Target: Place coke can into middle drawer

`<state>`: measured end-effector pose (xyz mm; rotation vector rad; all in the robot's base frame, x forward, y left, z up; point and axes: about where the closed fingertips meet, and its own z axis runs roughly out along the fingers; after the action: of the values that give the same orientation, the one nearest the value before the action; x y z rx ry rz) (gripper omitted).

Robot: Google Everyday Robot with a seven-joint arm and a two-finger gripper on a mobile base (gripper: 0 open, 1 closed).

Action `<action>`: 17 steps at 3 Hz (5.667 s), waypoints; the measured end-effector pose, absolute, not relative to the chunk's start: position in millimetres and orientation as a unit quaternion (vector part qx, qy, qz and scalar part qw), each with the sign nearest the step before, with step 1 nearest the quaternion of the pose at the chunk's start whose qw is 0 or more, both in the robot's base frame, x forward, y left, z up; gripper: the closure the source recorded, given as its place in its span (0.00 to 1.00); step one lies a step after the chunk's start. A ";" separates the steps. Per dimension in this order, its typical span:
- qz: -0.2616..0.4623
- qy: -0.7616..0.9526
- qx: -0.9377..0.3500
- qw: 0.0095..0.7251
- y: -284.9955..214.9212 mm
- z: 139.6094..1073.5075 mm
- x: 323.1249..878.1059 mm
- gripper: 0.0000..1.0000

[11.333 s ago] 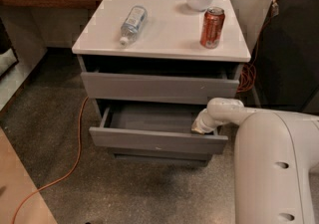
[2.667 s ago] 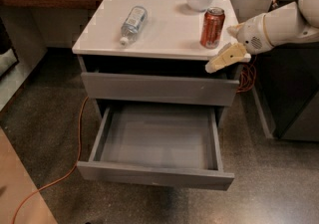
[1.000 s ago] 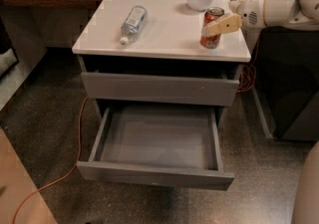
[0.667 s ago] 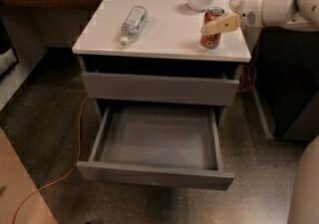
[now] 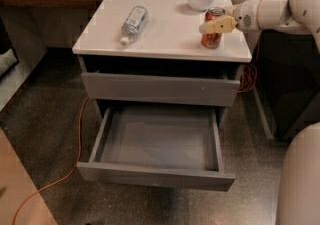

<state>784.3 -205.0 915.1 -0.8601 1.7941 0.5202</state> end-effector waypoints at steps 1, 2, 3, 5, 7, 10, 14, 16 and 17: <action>0.218 0.746 -0.355 0.519 -205.3 914.0 788.7 0.44; 0.225 0.736 -0.364 0.524 -200.7 923.3 781.5 0.68; 0.240 0.719 -0.393 0.520 -185.0 934.9 758.5 0.90; 0.277 0.689 -0.462 0.486 -149.0 934.3 690.4 1.00; 0.256 0.674 -0.516 0.462 -127.3 897.1 658.5 1.00; 0.248 0.667 -0.517 0.475 -129.8 805.7 656.8 1.00; 0.292 0.681 -0.482 0.468 -118.6 736.9 652.4 1.00; 0.305 0.650 -0.498 0.486 -108.1 656.7 635.5 1.00; 0.293 0.639 -0.507 0.498 -110.5 625.8 630.6 1.00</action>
Offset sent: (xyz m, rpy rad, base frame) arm -0.0159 0.0030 0.0244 0.0227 -0.0495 0.0441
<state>630.6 -110.5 625.8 -1.2281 1.5476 0.7086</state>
